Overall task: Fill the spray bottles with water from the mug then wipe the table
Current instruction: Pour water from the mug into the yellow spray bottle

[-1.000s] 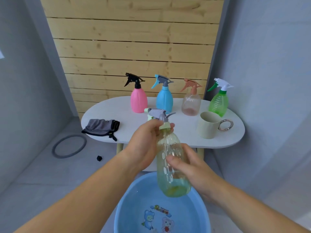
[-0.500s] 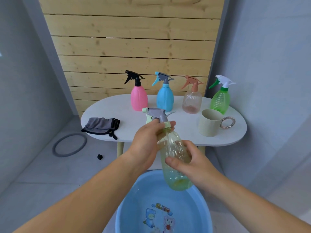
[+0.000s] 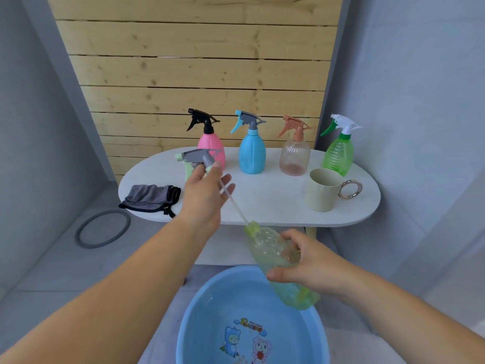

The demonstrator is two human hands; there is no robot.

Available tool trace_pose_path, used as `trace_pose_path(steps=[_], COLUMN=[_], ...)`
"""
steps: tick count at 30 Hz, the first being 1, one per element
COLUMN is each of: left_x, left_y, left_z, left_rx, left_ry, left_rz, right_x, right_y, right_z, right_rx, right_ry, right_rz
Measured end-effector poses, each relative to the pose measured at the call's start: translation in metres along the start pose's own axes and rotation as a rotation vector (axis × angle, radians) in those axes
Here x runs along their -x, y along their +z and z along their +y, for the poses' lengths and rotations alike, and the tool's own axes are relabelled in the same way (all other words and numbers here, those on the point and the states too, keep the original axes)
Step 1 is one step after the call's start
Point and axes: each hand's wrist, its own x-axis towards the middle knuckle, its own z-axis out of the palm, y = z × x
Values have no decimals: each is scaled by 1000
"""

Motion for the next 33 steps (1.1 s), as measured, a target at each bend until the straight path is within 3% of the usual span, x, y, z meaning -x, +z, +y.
trace_pose_path(steps=[5,16,24,30,33], left_x=[-38,-93,-113,-101,-94], left_y=[-2,5,2,1,2], left_z=[8,-44,-70,-63,-54], left_rx=[-198,-1187,-1428,-1664,-1723], left_ry=[45,122,195,547,568], left_rz=[40,-279,-339,-353,-327], right_x=[1,-29,-50,-52,-48], right_y=[-24,-21,-18,-17,-17], right_z=[23,26,31,29,27], right_rx=[79,-84,-180,-226,-248], right_ry=[95,-40,-58,-52,-57], right_rz=[-109,113,179,217,228])
